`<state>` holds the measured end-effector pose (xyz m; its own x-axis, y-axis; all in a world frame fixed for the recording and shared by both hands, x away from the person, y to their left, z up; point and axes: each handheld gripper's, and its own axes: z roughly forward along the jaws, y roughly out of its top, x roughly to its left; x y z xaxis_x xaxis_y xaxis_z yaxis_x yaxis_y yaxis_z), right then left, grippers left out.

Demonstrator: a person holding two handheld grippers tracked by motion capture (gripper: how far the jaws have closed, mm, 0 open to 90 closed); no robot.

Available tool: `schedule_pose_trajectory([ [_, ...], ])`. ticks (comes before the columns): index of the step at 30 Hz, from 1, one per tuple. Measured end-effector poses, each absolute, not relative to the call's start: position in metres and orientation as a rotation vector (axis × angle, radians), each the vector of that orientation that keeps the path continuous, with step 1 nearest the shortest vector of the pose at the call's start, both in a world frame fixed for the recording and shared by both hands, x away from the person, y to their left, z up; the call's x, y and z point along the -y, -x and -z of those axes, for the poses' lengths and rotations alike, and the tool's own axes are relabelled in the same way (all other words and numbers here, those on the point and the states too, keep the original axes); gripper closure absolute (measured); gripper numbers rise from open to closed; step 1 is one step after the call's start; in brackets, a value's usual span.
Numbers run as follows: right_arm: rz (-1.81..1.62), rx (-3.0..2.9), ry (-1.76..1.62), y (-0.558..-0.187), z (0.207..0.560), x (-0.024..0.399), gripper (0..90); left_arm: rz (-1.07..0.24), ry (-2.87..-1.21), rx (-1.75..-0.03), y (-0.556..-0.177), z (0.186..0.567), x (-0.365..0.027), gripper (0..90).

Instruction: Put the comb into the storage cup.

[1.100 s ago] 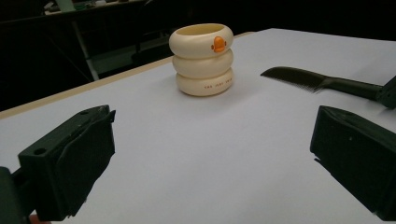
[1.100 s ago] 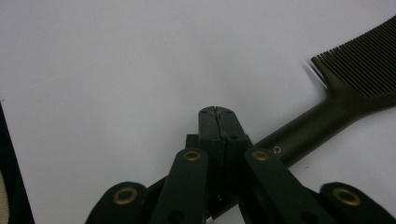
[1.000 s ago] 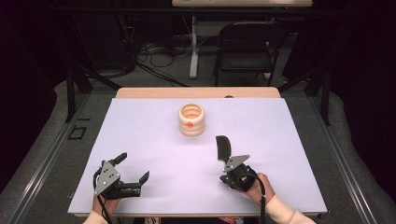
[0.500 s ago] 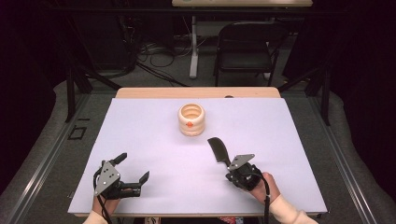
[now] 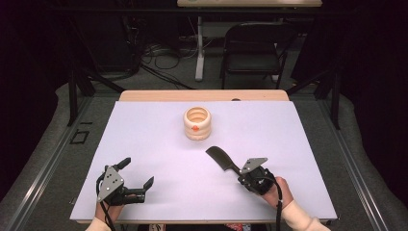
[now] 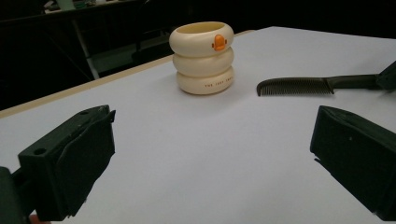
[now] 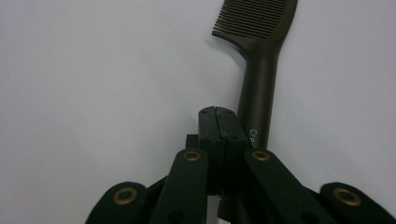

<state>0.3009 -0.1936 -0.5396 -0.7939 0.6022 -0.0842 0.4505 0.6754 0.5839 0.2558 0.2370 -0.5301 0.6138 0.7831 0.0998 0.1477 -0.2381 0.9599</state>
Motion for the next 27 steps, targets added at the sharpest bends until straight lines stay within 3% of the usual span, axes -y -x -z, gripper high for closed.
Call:
schedule_pose_trajectory([
  [27,-0.734,-2.562,-0.866,-0.3093,0.5432,0.2046,90.0,-0.716,-1.743,-0.763,-0.2560,0.5303,-0.2367,0.0],
])
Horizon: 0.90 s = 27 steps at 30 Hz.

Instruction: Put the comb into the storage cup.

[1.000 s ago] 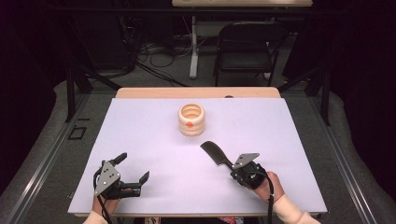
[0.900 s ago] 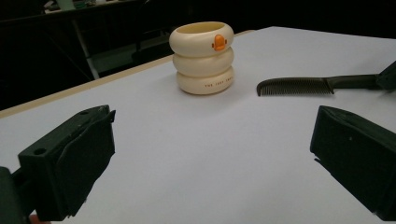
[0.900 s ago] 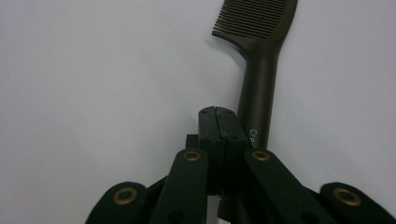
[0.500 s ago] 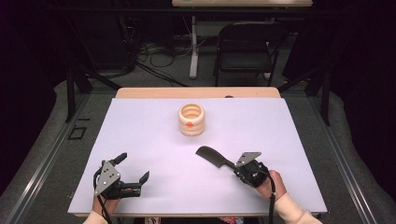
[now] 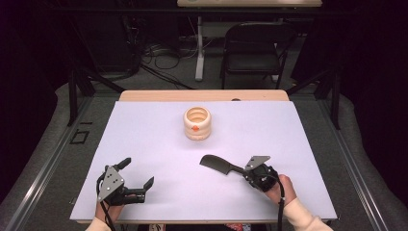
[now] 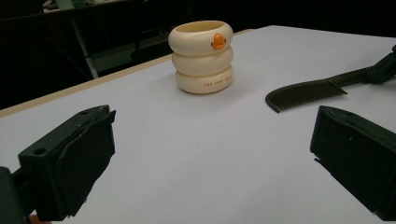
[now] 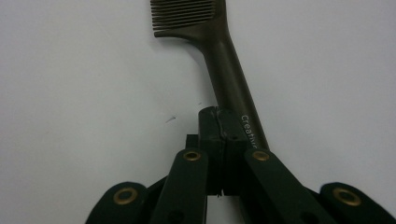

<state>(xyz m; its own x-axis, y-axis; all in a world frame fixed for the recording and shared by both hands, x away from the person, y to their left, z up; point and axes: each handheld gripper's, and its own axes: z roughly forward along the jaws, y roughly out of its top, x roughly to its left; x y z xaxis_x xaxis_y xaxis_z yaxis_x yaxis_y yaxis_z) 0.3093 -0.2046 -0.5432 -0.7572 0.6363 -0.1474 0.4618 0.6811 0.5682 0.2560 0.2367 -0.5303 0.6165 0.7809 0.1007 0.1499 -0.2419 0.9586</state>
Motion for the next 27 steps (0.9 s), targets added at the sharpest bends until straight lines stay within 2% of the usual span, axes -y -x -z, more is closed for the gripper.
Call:
schedule_pose_trajectory([
  [13,-0.695,-2.549,-0.825,-0.309,0.542,0.204,89.0,-0.709,-1.745,-0.763,-0.257,0.531,-0.236,0.0],
  [18,-0.720,-2.565,-0.791,-0.306,0.539,0.202,76.8,-0.710,-1.748,-0.762,-0.257,0.531,-0.236,0.0],
  [19,-0.725,-2.573,-0.791,-0.304,0.537,0.202,70.1,-0.709,-1.748,-0.761,-0.257,0.531,-0.236,0.0],
  [20,-0.724,-2.581,-0.774,-0.304,0.536,0.202,67.2,-0.708,-1.747,-0.762,-0.257,0.531,-0.236,0.0],
  [21,-0.724,-2.581,-0.774,-0.304,0.536,0.202,67.2,-0.708,-1.747,-0.762,-0.257,0.531,-0.236,0.0],
  [24,-0.732,-2.587,-0.771,-0.302,0.533,0.201,55.3,-0.709,-1.746,-0.761,-0.257,0.531,-0.236,0.0],
  [25,-0.723,-2.594,-0.773,-0.302,0.531,0.201,45.9,-0.708,-1.746,-0.762,-0.257,0.531,-0.236,0.0],
  [27,-0.731,-2.594,-0.771,-0.302,0.530,0.201,43.2,-0.709,-1.746,-0.761,-0.256,0.531,-0.236,0.0],
])
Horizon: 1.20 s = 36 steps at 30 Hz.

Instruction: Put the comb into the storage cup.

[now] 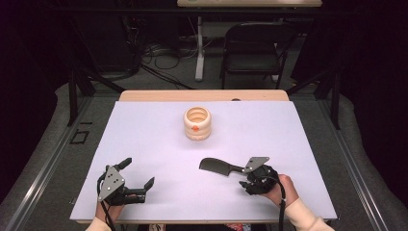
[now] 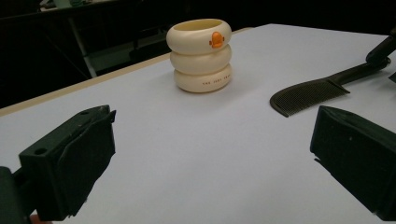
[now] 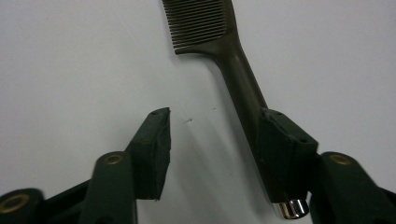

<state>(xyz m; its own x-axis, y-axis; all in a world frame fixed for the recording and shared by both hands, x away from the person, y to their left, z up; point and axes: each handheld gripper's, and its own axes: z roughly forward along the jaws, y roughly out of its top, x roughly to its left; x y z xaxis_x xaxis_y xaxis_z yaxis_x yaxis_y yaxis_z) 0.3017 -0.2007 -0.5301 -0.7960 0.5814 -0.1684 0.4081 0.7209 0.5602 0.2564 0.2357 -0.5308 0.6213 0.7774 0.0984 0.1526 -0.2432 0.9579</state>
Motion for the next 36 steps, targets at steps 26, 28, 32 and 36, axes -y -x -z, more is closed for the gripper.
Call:
schedule_pose_trajectory([
  [26,-0.778,-2.643,-0.717,-0.310,0.514,0.200,3.0,-0.704,-1.751,-0.760,-0.256,0.531,-0.236,0.0],
  [28,-0.786,-2.641,-0.715,-0.312,0.513,0.200,1.6,-0.706,-1.752,-0.757,-0.256,0.531,-0.236,0.0],
  [32,-0.768,-2.665,-0.714,-0.318,0.513,0.199,0.0,-0.704,-1.757,-0.753,-0.257,0.532,-0.235,0.0],
  [36,-0.763,-2.690,-0.715,-0.324,0.512,0.199,0.0,-0.701,-1.752,-0.758,-0.257,0.532,-0.235,0.0],
])
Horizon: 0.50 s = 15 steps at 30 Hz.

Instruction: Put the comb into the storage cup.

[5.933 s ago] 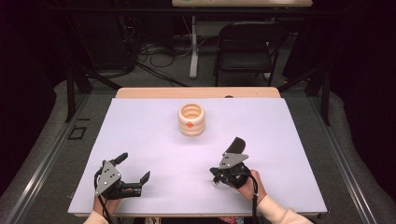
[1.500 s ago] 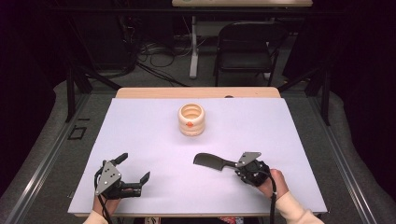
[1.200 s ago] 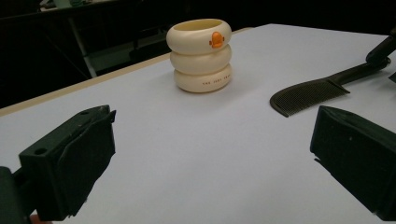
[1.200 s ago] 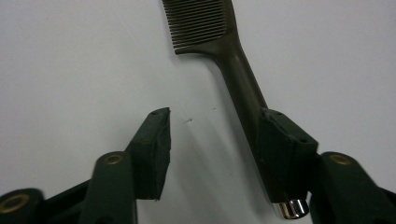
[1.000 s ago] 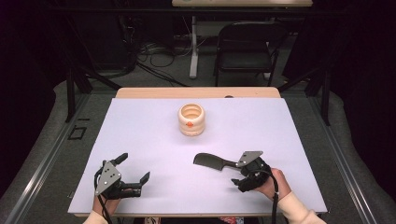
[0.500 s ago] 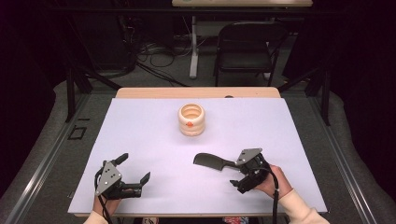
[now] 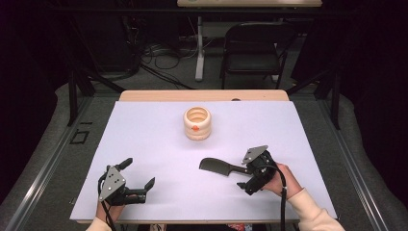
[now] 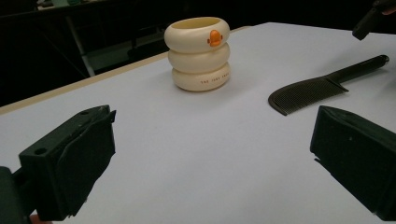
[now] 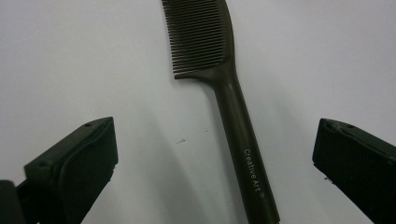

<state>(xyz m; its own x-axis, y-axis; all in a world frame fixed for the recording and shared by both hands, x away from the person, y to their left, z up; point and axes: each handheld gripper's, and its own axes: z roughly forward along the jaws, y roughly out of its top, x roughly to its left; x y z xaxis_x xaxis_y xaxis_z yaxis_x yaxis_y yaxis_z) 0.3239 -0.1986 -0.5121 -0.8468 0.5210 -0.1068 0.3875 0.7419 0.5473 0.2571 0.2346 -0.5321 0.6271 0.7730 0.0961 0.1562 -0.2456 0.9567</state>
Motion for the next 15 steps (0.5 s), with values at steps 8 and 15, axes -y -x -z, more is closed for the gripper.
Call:
schedule_pose_trajectory([
  [8,-0.754,-2.713,-0.692,-0.333,0.506,0.192,0.0,-0.700,-1.751,-0.760,-0.257,0.532,-0.235,0.0],
  [15,-0.707,-2.759,-0.683,-0.340,0.505,0.184,0.0,-0.698,-1.758,-0.755,-0.258,0.532,-0.235,0.0],
])
